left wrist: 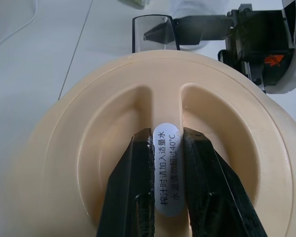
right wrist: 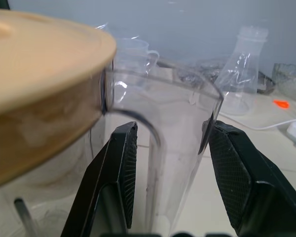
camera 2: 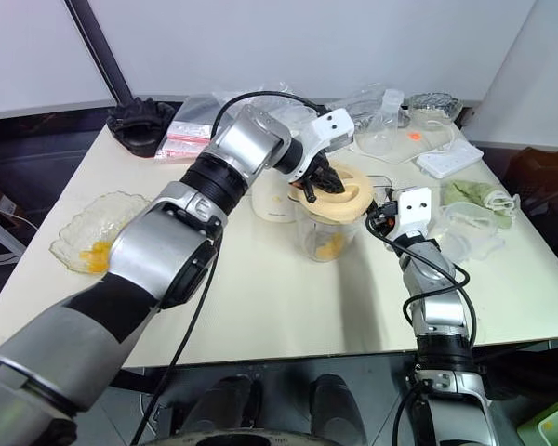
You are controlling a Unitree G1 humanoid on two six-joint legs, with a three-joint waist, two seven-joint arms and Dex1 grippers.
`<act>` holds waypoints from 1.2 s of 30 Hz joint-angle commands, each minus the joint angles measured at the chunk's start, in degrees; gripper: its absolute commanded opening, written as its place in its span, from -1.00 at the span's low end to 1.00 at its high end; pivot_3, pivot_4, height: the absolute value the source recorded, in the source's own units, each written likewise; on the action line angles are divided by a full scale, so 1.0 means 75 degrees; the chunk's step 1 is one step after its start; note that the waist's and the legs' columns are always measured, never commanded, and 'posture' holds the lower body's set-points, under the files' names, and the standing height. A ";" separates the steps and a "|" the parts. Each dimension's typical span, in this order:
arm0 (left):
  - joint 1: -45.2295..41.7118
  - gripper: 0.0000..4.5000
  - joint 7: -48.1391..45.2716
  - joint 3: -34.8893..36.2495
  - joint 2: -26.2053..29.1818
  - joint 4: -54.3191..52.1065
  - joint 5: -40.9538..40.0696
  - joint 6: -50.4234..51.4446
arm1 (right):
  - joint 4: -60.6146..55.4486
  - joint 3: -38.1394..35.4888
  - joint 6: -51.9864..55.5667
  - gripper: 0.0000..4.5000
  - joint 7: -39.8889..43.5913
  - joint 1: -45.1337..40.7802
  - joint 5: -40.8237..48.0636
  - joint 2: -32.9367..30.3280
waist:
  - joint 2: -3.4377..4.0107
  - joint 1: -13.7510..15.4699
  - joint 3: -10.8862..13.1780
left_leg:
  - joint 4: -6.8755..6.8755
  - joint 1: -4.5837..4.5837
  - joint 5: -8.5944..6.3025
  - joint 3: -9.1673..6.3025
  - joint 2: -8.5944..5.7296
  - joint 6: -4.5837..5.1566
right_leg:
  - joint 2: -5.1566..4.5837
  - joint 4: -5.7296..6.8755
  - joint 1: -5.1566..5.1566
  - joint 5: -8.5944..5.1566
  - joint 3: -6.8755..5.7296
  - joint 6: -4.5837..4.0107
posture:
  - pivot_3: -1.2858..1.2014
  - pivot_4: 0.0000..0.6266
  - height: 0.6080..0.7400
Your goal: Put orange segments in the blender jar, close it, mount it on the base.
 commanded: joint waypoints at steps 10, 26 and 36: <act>0.1039 -0.89 0.0424 -0.0599 -0.0390 0.0364 0.0059 0.1364 | -0.0109 0.0054 -0.0248 0.01 0.0133 -0.0186 0.0025 0.0028 | 0.0051 -0.0077 -0.0107 | -0.0019 -0.0040 -0.0005 -0.0033 0.0025 0.0005 | 0.0028 -0.0115 0.0050 0.0000 -0.0016 -0.0002 | 0.03 -0.52 1.00; 0.1287 0.33 -0.0260 -0.1014 -0.0021 -0.1237 -0.0076 0.1558 | 0.0095 0.0094 -0.0330 -0.02 0.0234 -0.0259 -0.0025 0.0005 | 0.0058 -0.0134 -0.0127 | -0.0029 -0.0110 -0.0012 -0.0035 0.0017 0.0017 | 0.0008 -0.0109 -0.0040 -0.0008 -0.0011 0.0005 | 0.03 -0.52 1.00; 0.0777 0.33 -0.0554 -0.0469 0.1657 -0.5640 -0.1196 0.3057 | 0.0125 0.0083 -0.0417 -0.02 0.0444 -0.0062 -0.0047 -0.0141 | 0.0114 -0.0149 0.0107 | -0.0078 -0.0300 0.0033 0.0053 -0.0017 0.0011 | 0.0024 0.0075 -0.0395 0.0014 0.0063 0.0002 | 0.03 -0.52 1.00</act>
